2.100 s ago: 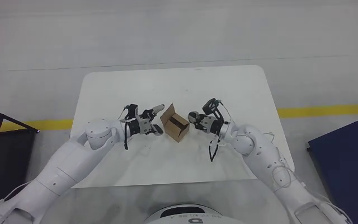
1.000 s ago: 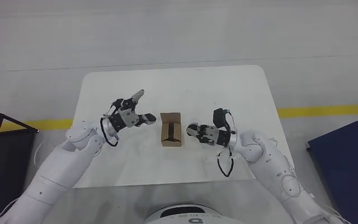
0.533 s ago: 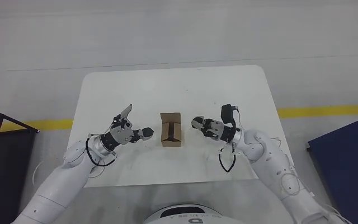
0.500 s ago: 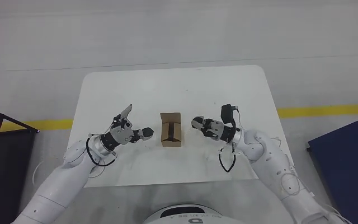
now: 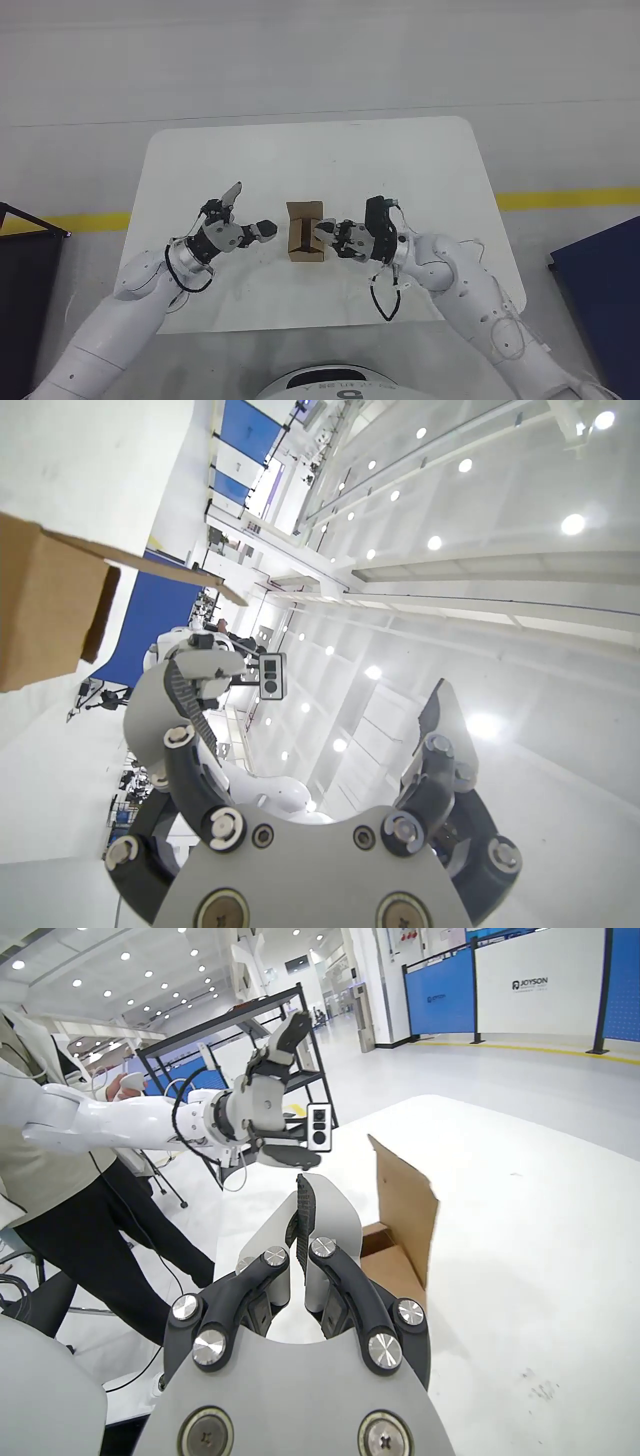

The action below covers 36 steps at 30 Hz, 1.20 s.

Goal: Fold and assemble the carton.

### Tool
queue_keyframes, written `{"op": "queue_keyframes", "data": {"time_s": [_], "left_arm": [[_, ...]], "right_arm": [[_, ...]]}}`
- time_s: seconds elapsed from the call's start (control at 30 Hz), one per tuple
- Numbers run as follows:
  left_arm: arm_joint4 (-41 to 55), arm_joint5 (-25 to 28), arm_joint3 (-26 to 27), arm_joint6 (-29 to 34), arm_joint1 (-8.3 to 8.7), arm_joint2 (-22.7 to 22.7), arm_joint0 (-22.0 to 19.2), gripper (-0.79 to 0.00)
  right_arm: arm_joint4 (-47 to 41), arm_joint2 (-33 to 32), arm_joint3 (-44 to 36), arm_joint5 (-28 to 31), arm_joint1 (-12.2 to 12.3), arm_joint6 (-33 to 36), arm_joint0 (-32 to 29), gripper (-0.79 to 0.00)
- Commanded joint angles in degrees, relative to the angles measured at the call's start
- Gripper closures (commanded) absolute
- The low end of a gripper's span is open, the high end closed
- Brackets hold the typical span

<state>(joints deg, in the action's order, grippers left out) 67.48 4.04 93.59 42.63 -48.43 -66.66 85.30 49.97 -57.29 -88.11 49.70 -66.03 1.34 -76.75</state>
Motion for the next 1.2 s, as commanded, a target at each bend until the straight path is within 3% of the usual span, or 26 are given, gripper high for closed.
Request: {"op": "queue_keyframes", "data": {"time_s": [0.0, 0.17, 0.4, 0.63, 0.9, 1.17], "left_arm": [[-0.98, 0.18, -0.12, -0.81, 0.02, -1.25, -0.38, -0.785], [-3.79, -3.84, -2.67, -3.01, -0.58, -1.36, -5.97, -0.785], [-5.76, -7.43, -10.79, -4.16, -3.34, 5.36, -16.54, -0.785], [-5.17, -7.83, -17.41, -3.38, -6.65, 11.95, -23.59, -0.785], [-4.71, -7.08, -20.30, 0.23, -9.33, 16.02, -26.69, -0.785], [-6.16, -8.98, -20.20, 8.89, -9.94, 16.51, -26.28, -0.785]], "right_arm": [[2.72, 1.08, -0.50, -1.79, -0.26, 0.06, 0.37, 0.000], [10.49, 4.39, -0.67, -6.73, -1.19, -3.16, 1.22, 0.000], [11.69, 7.29, 5.09, -7.03, -2.29, -5.92, 3.78, 0.000], [11.99, 9.29, 8.16, -7.30, -3.20, -6.64, 5.90, 0.000], [10.53, 10.19, 10.97, -6.73, -3.73, -5.74, 6.87, 0.000], [10.40, 10.01, 11.44, -6.59, -3.88, -6.34, 6.91, 0.000]]}}
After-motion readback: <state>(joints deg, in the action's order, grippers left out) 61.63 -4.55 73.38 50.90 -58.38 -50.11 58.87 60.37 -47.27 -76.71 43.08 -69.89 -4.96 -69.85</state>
